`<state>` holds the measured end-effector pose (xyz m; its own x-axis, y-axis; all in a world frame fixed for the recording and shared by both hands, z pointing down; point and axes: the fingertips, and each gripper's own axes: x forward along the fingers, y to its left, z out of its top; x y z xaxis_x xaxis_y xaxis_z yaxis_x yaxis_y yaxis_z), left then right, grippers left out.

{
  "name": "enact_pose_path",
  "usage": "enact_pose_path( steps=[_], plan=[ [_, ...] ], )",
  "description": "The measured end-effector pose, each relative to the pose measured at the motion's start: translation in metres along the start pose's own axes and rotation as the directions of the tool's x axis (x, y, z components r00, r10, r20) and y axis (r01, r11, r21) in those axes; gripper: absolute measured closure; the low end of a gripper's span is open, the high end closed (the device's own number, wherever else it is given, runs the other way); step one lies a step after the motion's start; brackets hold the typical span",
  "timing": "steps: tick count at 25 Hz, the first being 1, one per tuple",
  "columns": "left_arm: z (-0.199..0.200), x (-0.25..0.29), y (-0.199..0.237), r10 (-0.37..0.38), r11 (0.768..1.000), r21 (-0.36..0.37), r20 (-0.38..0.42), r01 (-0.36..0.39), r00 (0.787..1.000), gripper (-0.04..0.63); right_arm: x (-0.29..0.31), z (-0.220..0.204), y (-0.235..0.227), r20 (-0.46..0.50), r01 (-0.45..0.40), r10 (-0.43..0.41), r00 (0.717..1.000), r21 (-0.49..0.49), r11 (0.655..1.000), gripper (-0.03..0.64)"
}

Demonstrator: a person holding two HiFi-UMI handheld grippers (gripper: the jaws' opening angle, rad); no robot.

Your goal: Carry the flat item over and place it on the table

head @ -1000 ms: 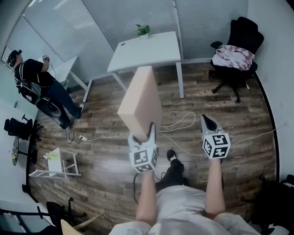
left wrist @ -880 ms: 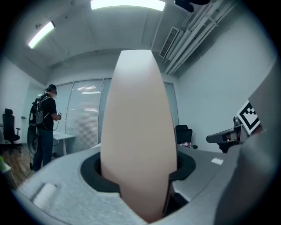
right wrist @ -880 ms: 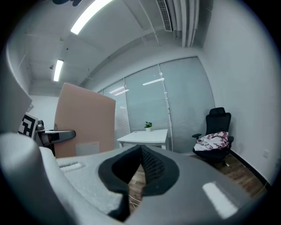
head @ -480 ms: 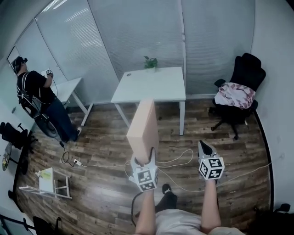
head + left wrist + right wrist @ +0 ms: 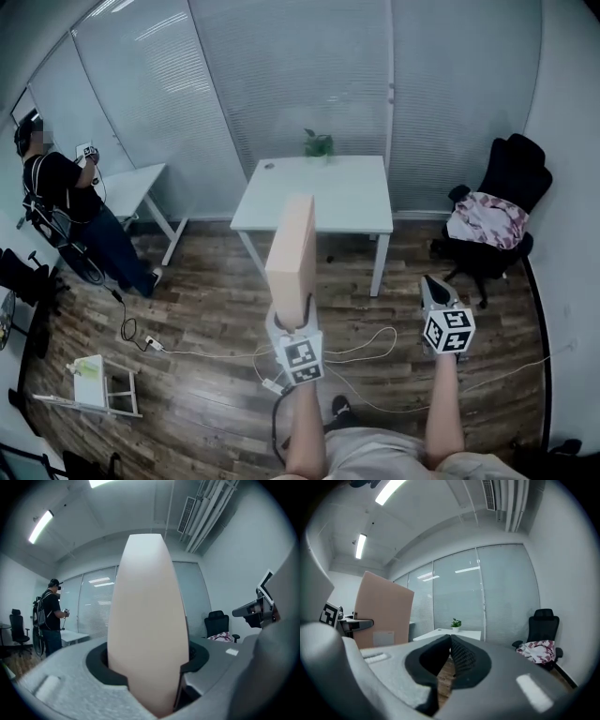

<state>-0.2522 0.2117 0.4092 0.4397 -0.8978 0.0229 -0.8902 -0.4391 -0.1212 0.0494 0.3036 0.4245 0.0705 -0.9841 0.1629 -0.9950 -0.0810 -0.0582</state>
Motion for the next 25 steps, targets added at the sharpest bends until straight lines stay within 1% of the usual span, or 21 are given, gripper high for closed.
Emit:
enact_pose_path(
  steps=[3,8,13,16,20,25],
  plan=[
    [0.012,0.027,0.019,0.018,1.0,-0.016,0.01,-0.018,1.0,0.328,0.032,0.015,0.004,0.022,-0.023,0.022,1.0,0.019,1.0,0.615],
    [0.021,0.056,0.038,0.037,0.999,-0.039,0.024,-0.036,0.999,0.324,0.068,0.024,0.011,0.017,-0.03,0.03,0.999,0.028,0.999,0.615],
    [0.029,0.084,0.031,0.022,1.0,-0.023,0.03,-0.021,0.999,0.324,0.099,0.033,0.002,0.026,-0.043,0.042,0.999,0.046,0.998,0.615],
    [0.03,0.095,0.028,0.025,0.999,-0.033,0.035,-0.024,0.999,0.324,0.114,0.035,-0.003,0.028,-0.057,0.056,0.998,0.045,0.997,0.615],
    [0.031,0.118,0.022,0.049,0.998,-0.027,0.041,-0.048,0.998,0.324,0.143,0.036,-0.015,0.023,-0.085,0.085,0.996,0.035,0.996,0.615],
    [0.038,0.158,0.016,0.082,0.997,-0.012,0.035,-0.082,0.996,0.324,0.19,0.052,-0.035,0.036,-0.133,0.131,0.991,0.038,0.99,0.615]
  ],
)
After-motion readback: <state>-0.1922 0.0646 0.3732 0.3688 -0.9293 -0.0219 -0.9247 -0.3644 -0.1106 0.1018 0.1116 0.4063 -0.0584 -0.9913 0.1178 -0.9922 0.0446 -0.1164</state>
